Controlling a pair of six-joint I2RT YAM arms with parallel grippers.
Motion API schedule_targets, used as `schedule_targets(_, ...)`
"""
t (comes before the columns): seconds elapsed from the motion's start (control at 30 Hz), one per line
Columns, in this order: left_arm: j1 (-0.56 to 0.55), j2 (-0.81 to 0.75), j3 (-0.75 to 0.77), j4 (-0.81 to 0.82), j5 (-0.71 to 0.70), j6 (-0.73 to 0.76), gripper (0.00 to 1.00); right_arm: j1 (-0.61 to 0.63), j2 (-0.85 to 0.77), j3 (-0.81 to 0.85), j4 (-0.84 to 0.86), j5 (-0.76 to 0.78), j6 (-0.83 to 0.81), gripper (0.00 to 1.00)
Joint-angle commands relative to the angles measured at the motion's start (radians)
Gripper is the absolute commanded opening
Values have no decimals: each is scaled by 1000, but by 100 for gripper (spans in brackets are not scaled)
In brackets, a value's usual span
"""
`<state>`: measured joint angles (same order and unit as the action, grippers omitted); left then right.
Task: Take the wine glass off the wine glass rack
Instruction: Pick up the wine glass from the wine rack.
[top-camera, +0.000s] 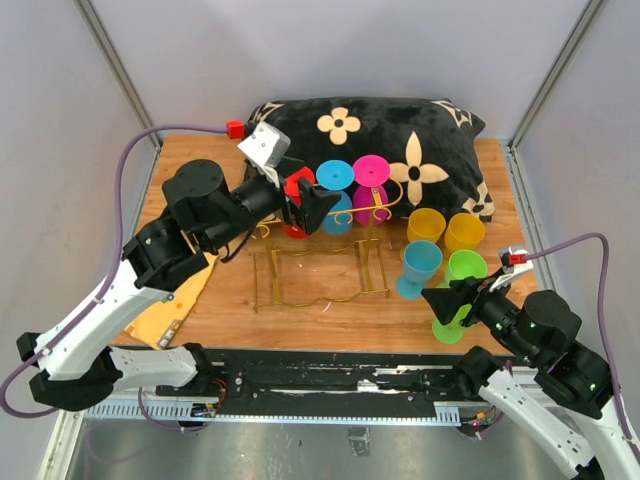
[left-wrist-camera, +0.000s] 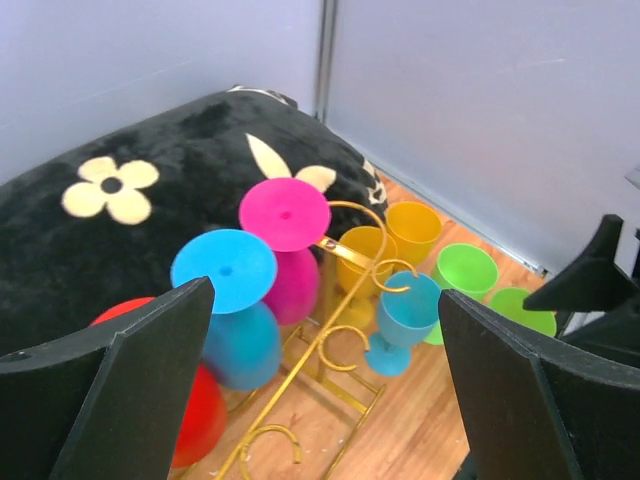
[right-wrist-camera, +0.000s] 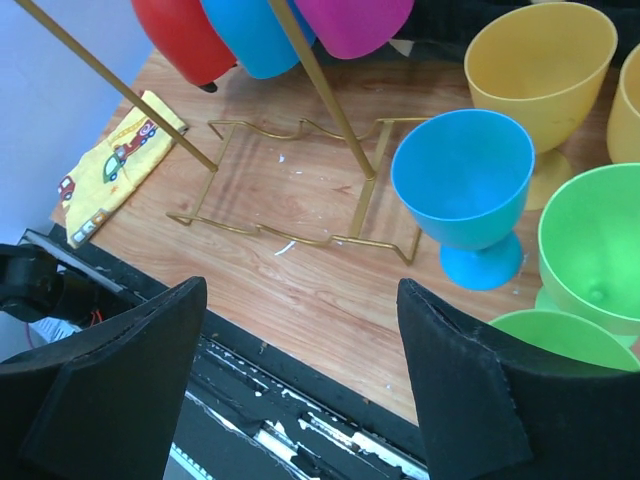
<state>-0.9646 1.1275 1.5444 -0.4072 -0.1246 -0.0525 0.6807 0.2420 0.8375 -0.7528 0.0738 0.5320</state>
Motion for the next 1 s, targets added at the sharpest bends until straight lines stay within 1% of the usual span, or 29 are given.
schedule_targets(0.0,126,36,43,-62,87,-46,100,25,17,-12,60,-49,6,78)
schedule_targets(0.1,245,42,44,-72,140,-76,100,24,36,-9,41,-49,10,78)
schedule_targets(0.17,339,39,22,-55,224,-108,100,25,46,-6,26,-51,13,79)
schedule_targets(0.23,412,40,6,-47,274,-135,100,25,55,-3,24,-60,18,79)
schedule_targets(0.33,459,44,-8,-34,304,-137,100,24,60,-3,30,-76,22,80)
schedule_targets(0.43,512,72,5,-51,365,-143,100,24,68,-3,36,-89,22,80)
schedule_targets(0.5,557,95,6,-65,396,-157,100,25,77,0,48,-115,22,84)
schedule_targets(0.63,666,124,-37,-30,554,-211,100,25,84,-13,127,-214,21,87)
schedule_targets(0.77,699,127,-95,45,638,-245,100,24,124,-36,210,-305,52,87)
schedule_targets(0.87,701,141,-103,62,683,-251,99,24,177,-20,190,-327,49,87)
schedule_targets(0.97,709,157,-97,52,696,-253,97,24,206,-5,164,-327,41,88)
